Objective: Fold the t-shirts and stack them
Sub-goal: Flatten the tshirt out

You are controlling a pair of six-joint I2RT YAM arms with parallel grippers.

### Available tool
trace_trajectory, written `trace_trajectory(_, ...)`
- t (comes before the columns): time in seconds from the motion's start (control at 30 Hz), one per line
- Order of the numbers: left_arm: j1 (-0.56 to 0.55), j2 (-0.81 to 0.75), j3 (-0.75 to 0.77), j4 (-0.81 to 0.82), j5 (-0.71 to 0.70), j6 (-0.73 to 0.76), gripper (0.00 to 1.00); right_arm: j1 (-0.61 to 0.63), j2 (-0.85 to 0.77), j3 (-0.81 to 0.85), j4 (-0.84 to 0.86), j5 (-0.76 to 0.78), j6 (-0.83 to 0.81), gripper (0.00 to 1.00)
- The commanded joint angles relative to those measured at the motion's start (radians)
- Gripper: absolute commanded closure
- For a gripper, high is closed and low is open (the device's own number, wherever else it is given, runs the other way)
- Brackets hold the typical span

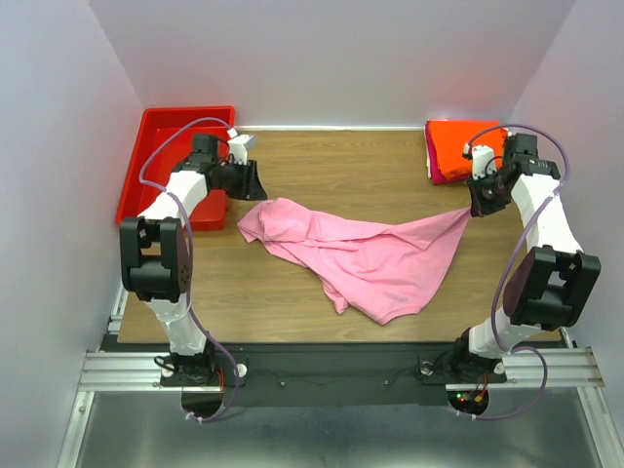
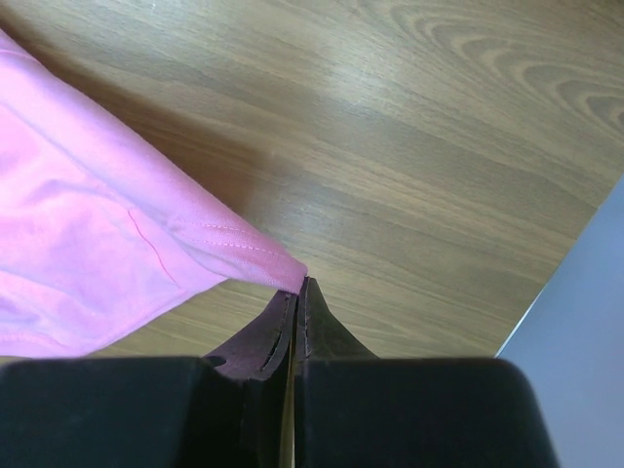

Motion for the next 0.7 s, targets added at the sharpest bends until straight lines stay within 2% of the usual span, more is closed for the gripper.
trace_trajectory(0.0,0.035,-0.062,0.058,-0.074,0.058,0.068,0.55,-0.004,-0.024,-0.005,0.011,-0.029,0.016,1.00)
trace_trajectory(0.2,0.032,-0.201,-0.046,-0.200,0.019,0.451,0.53,-0.004,-0.035,-0.018,0.011,-0.030,0.021,0.99)
trace_trajectory(0.23,0.032,-0.220,-0.078,-0.217,-0.013,0.587,0.52,-0.004,-0.036,-0.021,0.011,-0.032,0.021,0.99)
trace_trajectory(0.3,0.032,-0.293,-0.141,-0.253,-0.045,0.721,0.52,-0.004,-0.039,-0.023,0.009,-0.033,0.025,0.99)
trace_trajectory(0.37,0.030,-0.380,-0.199,-0.263,-0.054,0.943,0.52,-0.004,-0.039,-0.024,0.009,-0.033,0.027,0.99)
trace_trajectory(0.43,0.021,-0.436,-0.288,-0.254,-0.061,1.074,0.51,-0.003,-0.038,-0.026,0.009,-0.033,0.028,0.99)
trace_trajectory(0.47,0.017,-0.479,-0.314,-0.249,-0.059,1.188,0.51,-0.003,-0.038,-0.028,0.009,-0.035,0.028,0.99)
trace_trajectory(0.6,-0.037,-0.551,-0.451,-0.202,-0.057,1.368,0.51,0.002,-0.036,-0.032,0.011,-0.041,0.036,0.99)
trace_trajectory(0.67,-0.089,-0.588,-0.500,-0.137,-0.070,1.399,0.51,0.003,-0.036,-0.034,0.009,-0.041,0.039,0.99)
